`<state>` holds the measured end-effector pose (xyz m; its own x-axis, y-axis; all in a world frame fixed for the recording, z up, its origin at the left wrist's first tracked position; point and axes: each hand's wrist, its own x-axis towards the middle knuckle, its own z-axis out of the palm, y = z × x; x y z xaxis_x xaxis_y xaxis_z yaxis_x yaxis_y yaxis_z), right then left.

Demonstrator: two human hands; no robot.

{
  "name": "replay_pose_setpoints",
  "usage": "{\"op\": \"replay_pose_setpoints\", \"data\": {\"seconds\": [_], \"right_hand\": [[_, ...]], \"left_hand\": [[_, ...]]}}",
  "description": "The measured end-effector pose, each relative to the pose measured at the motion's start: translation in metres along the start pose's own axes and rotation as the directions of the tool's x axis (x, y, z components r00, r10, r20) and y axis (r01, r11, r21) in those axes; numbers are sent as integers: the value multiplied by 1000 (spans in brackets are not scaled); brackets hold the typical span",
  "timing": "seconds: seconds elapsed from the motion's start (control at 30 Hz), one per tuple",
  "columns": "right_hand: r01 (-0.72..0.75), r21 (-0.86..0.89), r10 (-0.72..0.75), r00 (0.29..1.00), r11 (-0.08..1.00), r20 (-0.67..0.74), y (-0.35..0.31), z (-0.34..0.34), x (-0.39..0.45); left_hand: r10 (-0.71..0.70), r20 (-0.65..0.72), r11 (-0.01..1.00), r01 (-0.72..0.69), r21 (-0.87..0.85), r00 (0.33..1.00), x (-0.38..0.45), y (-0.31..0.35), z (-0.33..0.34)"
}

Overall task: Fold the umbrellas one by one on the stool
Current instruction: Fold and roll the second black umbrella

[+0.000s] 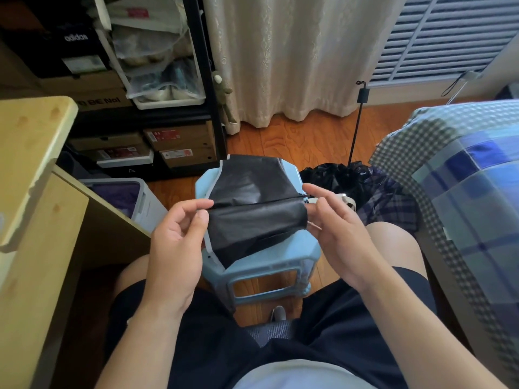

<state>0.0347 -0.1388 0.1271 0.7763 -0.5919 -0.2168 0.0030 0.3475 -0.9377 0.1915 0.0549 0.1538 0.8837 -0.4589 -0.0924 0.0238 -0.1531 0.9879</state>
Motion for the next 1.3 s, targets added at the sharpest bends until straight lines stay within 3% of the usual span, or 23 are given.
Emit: {"op": "replay_pose_setpoints", "data": {"seconds": [0.17,0.3,0.37,0.47,0.57,0.7,0.8,0.9,1.03,1.3], "right_hand": [[156,-130,-148,987,979,65,2,-16,-5],[183,-500,-137,982,847,127,6,-15,2],[196,-578,-201,978,792,57,14,-14,7],[257,-462,-324,943,849,-71,18,-15,13],[284,-384,-339,937,879,-83,14,-11,14],[250,-484,-324,943,838,-75,21,-9,13],[285,-529,-400,910,799,-114,34,-9,8],[329,-530,-464,875,782,-141,41,-9,1],[314,-489,-424,896,814,-130,35,-8,3],[413,-595,-515,857,690,-2,18,-19,13]], "left_hand": [[15,235,1000,-13,-7,972,-5,6,-6],[41,317,936,-147,320,948,-2,1,-12],[89,270,895,-196,402,959,-3,0,-11],[260,132,869,-291,400,957,-10,5,-9],[369,123,836,-387,389,921,-13,11,-4],[497,162,736,-513,441,852,-15,9,4],[605,159,632,-593,500,780,-16,2,6],[604,165,619,-590,519,780,-15,-2,3],[589,129,644,-559,522,798,-14,-2,-4],[626,170,588,-603,539,761,-13,-1,-7]]}}
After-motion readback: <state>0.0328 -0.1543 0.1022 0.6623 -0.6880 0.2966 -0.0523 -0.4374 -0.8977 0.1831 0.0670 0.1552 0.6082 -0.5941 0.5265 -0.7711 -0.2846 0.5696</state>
